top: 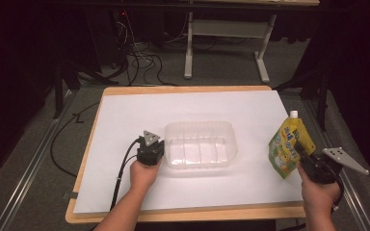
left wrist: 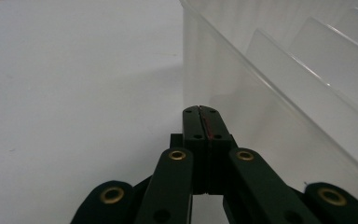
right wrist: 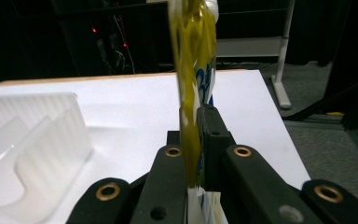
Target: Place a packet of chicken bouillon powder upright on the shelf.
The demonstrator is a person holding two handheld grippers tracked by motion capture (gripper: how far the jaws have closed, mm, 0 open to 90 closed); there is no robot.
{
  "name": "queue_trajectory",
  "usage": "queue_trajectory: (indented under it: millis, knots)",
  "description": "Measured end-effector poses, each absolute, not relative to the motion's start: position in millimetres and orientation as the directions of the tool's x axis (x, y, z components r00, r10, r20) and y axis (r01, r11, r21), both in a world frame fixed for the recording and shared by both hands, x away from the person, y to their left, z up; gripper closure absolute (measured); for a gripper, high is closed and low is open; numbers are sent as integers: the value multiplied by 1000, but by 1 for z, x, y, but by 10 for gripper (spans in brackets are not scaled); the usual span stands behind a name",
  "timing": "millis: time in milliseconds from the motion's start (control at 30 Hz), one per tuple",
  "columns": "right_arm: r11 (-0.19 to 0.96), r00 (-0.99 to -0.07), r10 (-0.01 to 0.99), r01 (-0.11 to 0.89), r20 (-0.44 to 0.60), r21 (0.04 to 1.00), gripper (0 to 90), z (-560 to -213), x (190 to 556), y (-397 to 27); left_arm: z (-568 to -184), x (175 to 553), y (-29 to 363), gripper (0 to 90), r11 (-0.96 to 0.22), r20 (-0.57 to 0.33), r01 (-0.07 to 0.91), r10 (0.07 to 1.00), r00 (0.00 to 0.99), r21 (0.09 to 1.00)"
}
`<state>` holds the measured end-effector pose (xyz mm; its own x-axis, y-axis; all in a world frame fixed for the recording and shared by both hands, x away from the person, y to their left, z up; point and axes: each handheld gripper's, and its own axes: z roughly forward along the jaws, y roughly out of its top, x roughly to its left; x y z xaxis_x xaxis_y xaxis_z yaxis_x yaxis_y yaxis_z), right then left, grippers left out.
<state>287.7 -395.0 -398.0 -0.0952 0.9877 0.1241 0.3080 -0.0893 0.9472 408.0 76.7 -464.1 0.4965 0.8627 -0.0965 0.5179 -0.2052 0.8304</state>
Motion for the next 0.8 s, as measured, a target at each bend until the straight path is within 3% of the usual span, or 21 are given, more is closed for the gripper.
queue_trajectory:
  millis: [400, 800]
  knots:
    - [-115, -100, 984, 277, 147, 954, 900, -388, 281, -390, -460, 389, 77, 900, -243, -68, 470, 831, 553, 849]
    - [-108, -136, 980, 243, 144, 964, 900, -380, 276, -381, -461, 394, 65, 900, -234, -78, 478, 834, 546, 847]
